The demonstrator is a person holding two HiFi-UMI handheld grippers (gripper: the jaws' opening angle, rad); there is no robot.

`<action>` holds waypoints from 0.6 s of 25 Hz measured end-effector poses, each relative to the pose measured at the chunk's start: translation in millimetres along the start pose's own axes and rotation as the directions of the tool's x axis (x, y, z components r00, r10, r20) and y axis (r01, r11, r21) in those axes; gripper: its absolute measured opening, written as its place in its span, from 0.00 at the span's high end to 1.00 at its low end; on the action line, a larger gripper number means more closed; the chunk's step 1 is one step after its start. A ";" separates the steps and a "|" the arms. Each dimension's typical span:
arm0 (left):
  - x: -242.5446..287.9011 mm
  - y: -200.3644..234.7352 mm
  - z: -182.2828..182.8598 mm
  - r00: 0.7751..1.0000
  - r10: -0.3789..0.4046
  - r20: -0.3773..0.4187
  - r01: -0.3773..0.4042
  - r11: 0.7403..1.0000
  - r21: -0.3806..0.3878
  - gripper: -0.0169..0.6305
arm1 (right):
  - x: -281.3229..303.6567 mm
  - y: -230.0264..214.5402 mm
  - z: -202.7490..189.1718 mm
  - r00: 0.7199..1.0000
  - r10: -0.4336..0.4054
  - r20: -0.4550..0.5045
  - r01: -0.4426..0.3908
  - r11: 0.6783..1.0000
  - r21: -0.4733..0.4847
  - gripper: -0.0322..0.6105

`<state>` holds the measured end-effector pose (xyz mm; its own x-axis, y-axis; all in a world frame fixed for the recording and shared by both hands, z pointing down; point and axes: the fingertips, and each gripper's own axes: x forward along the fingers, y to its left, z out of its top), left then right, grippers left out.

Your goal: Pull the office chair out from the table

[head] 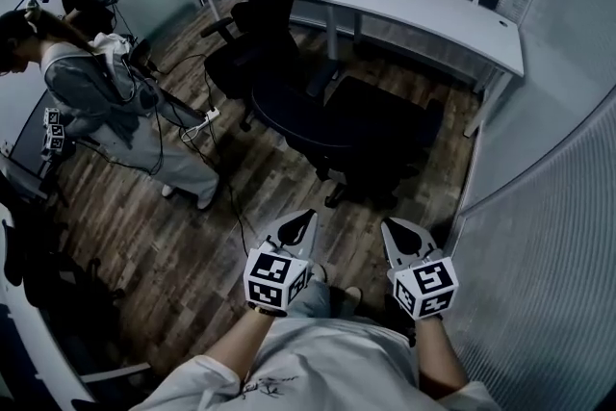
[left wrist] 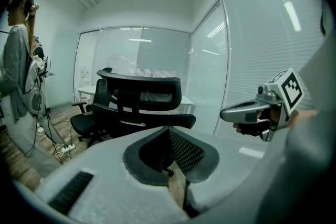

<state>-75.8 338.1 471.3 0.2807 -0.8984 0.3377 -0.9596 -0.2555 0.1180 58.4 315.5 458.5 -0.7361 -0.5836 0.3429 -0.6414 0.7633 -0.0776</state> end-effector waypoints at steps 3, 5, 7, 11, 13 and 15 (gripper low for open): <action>-1.5 -4.4 1.1 1.000 -0.017 -0.008 0.017 1.000 -0.011 0.96 | -1.0 5.6 0.6 1.000 0.001 -0.007 -0.001 1.000 0.001 0.94; -0.7 -5.8 2.4 0.999 -0.030 -0.014 0.030 1.000 -0.003 0.96 | 1.0 6.6 2.6 1.000 -0.001 -0.007 0.001 1.000 0.004 0.94; -0.5 -4.8 4.7 0.999 -0.047 -0.023 0.047 0.999 0.007 0.96 | 4.9 8.8 7.7 1.000 -0.006 -0.004 0.006 1.000 0.005 0.94; -1.5 2.2 6.4 0.996 -0.080 -0.031 0.080 0.997 0.023 0.96 | 15.0 16.2 15.7 1.000 -0.017 0.005 0.017 1.000 0.006 0.94; -1.4 9.5 4.8 0.996 -0.084 -0.028 0.085 0.996 0.019 0.96 | 20.6 20.0 16.2 1.000 -0.019 0.008 0.019 1.000 0.013 0.94; -1.2 15.3 1.3 0.995 -0.092 -0.031 0.093 0.996 0.016 0.96 | 25.4 23.2 15.1 1.000 -0.023 0.009 0.023 1.000 0.021 0.94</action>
<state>-90.9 334.8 471.4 0.3683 -0.8596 0.3541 -0.9297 -0.3432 0.1337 21.6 314.2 451.3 -0.7231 -0.6037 0.3358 -0.6624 0.7438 -0.0891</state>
